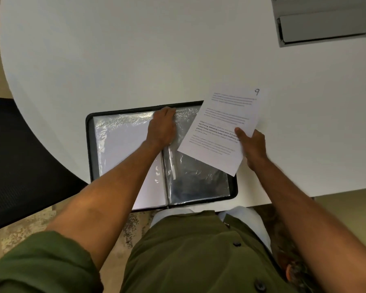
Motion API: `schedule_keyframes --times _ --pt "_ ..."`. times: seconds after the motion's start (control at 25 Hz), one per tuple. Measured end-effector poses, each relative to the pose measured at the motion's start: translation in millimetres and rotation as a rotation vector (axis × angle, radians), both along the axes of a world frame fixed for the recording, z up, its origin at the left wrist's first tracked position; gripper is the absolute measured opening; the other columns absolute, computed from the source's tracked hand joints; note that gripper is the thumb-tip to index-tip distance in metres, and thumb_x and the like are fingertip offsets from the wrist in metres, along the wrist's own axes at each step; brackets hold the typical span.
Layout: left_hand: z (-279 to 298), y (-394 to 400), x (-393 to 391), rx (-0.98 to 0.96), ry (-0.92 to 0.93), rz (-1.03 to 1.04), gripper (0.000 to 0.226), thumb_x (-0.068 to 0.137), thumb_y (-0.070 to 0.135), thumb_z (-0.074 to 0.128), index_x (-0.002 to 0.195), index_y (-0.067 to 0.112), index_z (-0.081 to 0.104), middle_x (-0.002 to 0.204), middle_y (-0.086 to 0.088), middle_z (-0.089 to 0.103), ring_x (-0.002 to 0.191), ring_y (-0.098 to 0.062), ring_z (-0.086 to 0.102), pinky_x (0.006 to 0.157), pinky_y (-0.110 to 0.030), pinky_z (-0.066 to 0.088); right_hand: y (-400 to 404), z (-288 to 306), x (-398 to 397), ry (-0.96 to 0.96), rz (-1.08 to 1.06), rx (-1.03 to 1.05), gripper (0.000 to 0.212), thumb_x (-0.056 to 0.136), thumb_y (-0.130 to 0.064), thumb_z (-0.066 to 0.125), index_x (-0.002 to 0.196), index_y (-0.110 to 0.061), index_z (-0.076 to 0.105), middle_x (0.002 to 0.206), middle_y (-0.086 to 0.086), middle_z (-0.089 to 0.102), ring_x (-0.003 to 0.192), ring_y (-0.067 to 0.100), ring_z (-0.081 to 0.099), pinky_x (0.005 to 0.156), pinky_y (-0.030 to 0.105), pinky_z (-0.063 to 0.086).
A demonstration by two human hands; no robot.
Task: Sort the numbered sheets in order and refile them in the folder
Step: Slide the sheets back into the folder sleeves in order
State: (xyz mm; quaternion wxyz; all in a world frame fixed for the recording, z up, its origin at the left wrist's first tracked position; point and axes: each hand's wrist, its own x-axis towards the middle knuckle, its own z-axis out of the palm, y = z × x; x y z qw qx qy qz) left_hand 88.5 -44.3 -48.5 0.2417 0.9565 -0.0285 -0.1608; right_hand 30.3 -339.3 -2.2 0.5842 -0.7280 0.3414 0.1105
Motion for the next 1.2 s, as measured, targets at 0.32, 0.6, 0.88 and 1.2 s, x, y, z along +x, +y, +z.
schedule_keyframes --times 0.32,0.6,0.88,1.2 --pt "-24.0 -7.5 -15.4 0.240 -0.095 -0.140 0.040 0.097 0.017 0.057 0.136 0.007 0.056 0.151 -0.019 0.046 0.132 -0.040 0.046 0.091 -0.049 0.049 -0.3 0.5 4.8 0.001 -0.097 0.064 0.036 0.098 -0.019 0.070 0.133 -0.013 0.064 0.111 -0.012 0.071 0.094 -0.001 0.071 0.077 0.015 0.056" --pt "-21.2 4.3 0.0 0.157 -0.263 -0.232 0.018 0.084 0.003 0.065 0.100 0.012 0.064 0.112 -0.008 0.064 0.106 -0.031 0.058 0.095 -0.047 0.035 11.2 16.2 35.7 -0.059 -0.234 0.166 0.029 0.099 -0.019 0.069 0.128 -0.019 0.064 0.110 -0.012 0.072 0.090 -0.002 0.072 0.072 0.016 0.056" --pt "-8.3 9.1 22.6 0.134 -0.164 -0.457 0.024 0.086 0.003 0.065 0.107 0.012 0.062 0.116 -0.007 0.061 0.113 -0.029 0.055 0.105 -0.051 0.028 17.5 13.3 91.9 -0.028 -0.421 0.365 0.039 0.097 -0.026 0.071 0.133 -0.012 0.064 0.117 0.004 0.075 0.104 0.019 0.072 0.077 0.032 0.061" --pt "-2.8 1.2 29.8 -0.001 -0.073 -0.404 0.030 0.081 0.030 0.065 0.106 0.016 0.057 0.123 -0.003 0.057 0.119 -0.024 0.051 0.103 -0.047 0.028 25.0 -2.7 141.3 0.000 -0.458 0.505 0.042 0.098 -0.017 0.069 0.137 -0.005 0.060 0.124 0.015 0.072 0.115 0.030 0.069 0.089 0.046 0.061"
